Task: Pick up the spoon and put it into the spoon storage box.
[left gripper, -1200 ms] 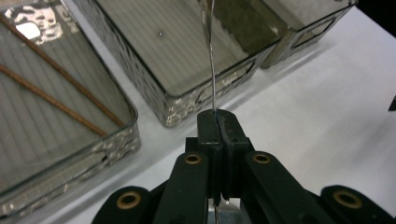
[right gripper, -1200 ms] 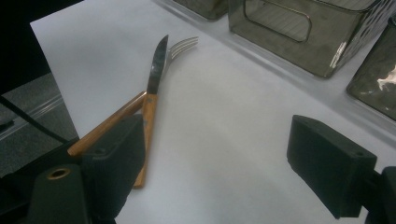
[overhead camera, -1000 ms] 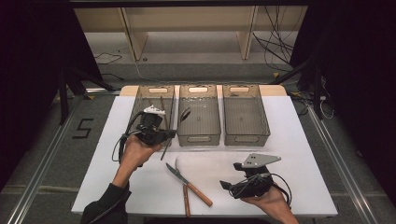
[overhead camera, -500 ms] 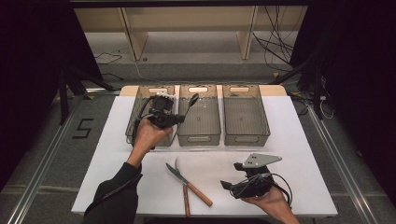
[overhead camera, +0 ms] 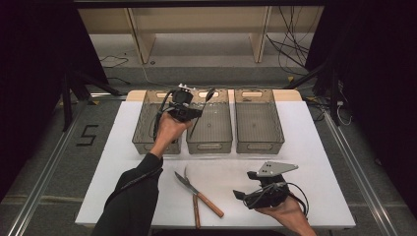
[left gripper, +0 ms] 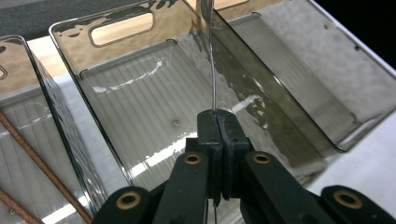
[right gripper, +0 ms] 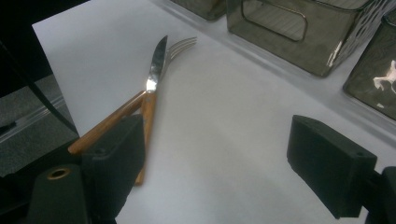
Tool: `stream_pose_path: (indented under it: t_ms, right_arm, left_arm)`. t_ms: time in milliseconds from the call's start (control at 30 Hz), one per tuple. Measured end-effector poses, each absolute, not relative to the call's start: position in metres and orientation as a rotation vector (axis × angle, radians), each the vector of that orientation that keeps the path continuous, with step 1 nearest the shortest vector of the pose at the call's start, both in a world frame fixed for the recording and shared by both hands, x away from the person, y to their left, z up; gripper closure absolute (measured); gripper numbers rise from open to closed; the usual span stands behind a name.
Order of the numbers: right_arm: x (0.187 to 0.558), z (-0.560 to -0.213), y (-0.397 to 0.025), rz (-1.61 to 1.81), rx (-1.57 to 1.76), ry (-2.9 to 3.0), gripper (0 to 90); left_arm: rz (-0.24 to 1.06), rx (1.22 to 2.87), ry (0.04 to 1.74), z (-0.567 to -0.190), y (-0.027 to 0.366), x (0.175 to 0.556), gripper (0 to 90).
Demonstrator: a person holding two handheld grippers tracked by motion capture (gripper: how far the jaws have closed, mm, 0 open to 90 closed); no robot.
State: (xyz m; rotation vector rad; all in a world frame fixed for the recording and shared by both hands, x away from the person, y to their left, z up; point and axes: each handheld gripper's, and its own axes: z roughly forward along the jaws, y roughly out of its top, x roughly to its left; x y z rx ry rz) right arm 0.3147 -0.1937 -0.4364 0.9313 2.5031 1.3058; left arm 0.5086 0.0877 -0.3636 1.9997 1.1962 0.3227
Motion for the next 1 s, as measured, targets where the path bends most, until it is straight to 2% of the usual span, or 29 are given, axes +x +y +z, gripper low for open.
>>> stream_pose_path:
  t_ms: [1000]
  right_arm:
    - [0.314, -0.435, -0.195, 1.314, 0.932, 2.505, 20.3]
  left_arm:
    - [0.368, 2.024, 1.248, -0.401, 0.072, 0.528, 87.3]
